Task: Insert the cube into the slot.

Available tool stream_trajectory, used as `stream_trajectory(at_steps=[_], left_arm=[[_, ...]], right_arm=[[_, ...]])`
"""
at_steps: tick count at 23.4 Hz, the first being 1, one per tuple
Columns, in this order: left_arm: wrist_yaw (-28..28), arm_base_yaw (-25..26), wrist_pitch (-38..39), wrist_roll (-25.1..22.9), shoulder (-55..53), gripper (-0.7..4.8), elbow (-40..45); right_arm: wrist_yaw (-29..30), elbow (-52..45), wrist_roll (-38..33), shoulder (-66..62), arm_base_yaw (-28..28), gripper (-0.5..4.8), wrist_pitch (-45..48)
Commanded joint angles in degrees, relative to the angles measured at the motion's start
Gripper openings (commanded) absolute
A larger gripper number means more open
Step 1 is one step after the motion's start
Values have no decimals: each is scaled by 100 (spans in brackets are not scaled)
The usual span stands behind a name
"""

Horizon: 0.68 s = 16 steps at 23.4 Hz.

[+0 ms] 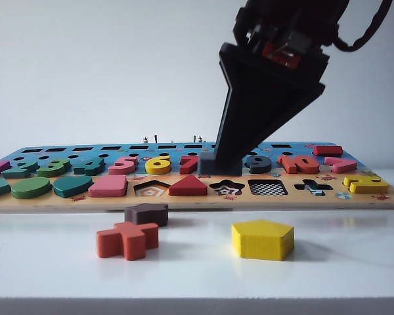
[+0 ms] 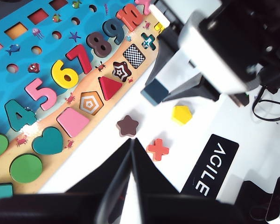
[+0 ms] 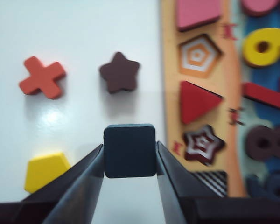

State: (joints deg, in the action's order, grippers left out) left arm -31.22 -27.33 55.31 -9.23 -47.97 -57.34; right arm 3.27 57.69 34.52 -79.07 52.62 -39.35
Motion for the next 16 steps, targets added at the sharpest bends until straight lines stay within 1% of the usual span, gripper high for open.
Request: stream_trajectory(at_steps=[1, 6, 8, 11, 16], left_arm=[[-44, 2, -59, -24, 0, 20, -28], [-44, 2, -59, -26, 0, 20, -28], [-42, 2, -59, -26, 0, 20, -28], [-44, 2, -59, -26, 0, 20, -28], [-44, 2, -59, -26, 0, 20, -28]], right_arm=[[-485, 17, 7, 446, -111, 175, -260], [-922, 15, 61, 796, -306, 175, -743], [-964, 13, 164, 833, -374, 175, -824], [-964, 4, 295, 837, -463, 175, -787], [-933, -2, 544, 800, -654, 175, -352]])
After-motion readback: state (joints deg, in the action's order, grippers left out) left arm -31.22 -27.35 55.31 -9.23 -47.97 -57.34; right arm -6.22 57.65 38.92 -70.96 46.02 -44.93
